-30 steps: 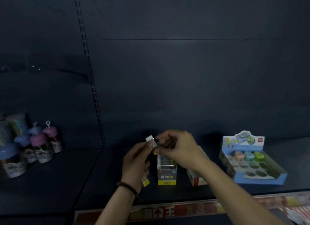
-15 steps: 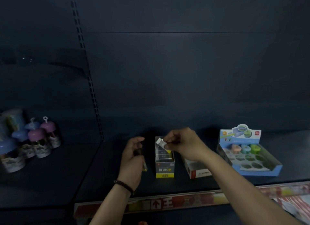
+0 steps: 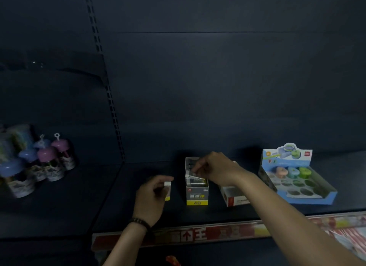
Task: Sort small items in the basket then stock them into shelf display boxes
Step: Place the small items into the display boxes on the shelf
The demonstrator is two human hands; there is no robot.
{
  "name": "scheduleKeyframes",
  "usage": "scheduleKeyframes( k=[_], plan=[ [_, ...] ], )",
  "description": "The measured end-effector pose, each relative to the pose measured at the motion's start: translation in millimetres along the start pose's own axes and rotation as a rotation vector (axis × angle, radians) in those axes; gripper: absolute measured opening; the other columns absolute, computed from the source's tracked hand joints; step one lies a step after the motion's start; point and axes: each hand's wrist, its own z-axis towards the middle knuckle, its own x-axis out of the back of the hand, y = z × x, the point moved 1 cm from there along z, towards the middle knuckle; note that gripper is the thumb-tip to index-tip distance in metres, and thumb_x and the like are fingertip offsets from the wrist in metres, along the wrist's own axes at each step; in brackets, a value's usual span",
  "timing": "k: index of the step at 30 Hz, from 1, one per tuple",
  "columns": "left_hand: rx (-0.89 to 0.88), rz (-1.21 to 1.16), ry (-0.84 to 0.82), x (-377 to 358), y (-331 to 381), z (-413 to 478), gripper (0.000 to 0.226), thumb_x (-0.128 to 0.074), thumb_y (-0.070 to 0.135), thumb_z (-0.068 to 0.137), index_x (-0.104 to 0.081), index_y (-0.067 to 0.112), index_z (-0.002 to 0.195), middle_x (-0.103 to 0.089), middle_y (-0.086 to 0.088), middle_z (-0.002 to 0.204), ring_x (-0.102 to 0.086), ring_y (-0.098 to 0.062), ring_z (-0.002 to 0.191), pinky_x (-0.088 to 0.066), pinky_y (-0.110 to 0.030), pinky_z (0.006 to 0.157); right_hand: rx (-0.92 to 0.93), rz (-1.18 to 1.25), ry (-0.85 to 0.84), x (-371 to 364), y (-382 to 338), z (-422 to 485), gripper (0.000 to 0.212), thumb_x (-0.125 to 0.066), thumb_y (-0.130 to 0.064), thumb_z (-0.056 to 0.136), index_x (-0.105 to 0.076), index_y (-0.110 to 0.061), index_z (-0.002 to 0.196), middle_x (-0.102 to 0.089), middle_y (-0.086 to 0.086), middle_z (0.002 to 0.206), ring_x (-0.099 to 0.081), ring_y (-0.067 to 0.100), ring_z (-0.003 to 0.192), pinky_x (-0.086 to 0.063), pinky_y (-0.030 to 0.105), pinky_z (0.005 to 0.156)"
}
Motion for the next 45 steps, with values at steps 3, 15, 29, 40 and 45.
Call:
scheduleKeyframes(
  k=[3,15,29,40,45],
  plan=[
    [-0.003,0.056,0.014,6,-4,-1,0.043,-0.07,0.001,0.096,-0.074,0.041,0.11,-0.072,0.023,0.111,-0.064,0.009,0.102,-0.057,-0.022,0.087,-0.001,0.028,-0.047,2,4,-1,0.021,-0.072,-0.02,0.101,-0.081,-0.035,0.113,-0.075,-0.021,0.108,-0.067,-0.006,0.099,-0.05,0.012,0.085],
    [0.153,-0.409,0.177,8,17,11,0.026,-0.074,0.001,0.094,-0.08,0.023,0.107,-0.072,-0.006,0.11,-0.076,-0.015,0.097,-0.064,-0.035,0.087,-0.002,0.09,-0.178,9,-1,-6,0.021,-0.071,-0.022,0.101,-0.084,-0.039,0.103,-0.077,-0.023,0.103,-0.068,-0.007,0.101,-0.054,0.018,0.094],
    [0.086,-0.508,0.092,-22,58,17,0.034,-0.087,0.011,0.082,-0.074,0.024,0.111,-0.076,-0.006,0.105,-0.077,-0.019,0.097,-0.064,-0.035,0.079,0.257,0.178,0.324,5,-6,-17,0.03,-0.086,-0.016,0.088,-0.082,-0.03,0.114,-0.071,-0.02,0.097,-0.068,0.002,0.089,-0.052,0.015,0.077],
    [-0.185,0.077,-0.07,-38,15,-13,0.025,-0.082,0.036,0.088,-0.071,0.047,0.108,-0.055,0.025,0.114,-0.062,0.001,0.105,-0.054,-0.017,0.085,0.026,0.084,0.149,-6,29,-3,0.014,-0.084,-0.026,0.09,-0.08,-0.04,0.088,-0.077,-0.023,0.094,-0.069,-0.007,0.094,-0.059,0.03,0.095],
    [-0.221,0.059,-0.07,-39,13,-15,0.023,-0.08,0.035,0.091,-0.072,0.046,0.11,-0.059,0.021,0.113,-0.065,-0.005,0.104,-0.055,-0.021,0.084,-0.002,0.093,0.107,-7,28,1,0.011,-0.08,-0.027,0.092,-0.083,-0.038,0.092,-0.077,-0.023,0.097,-0.068,-0.007,0.099,-0.056,0.029,0.099]
  ],
)
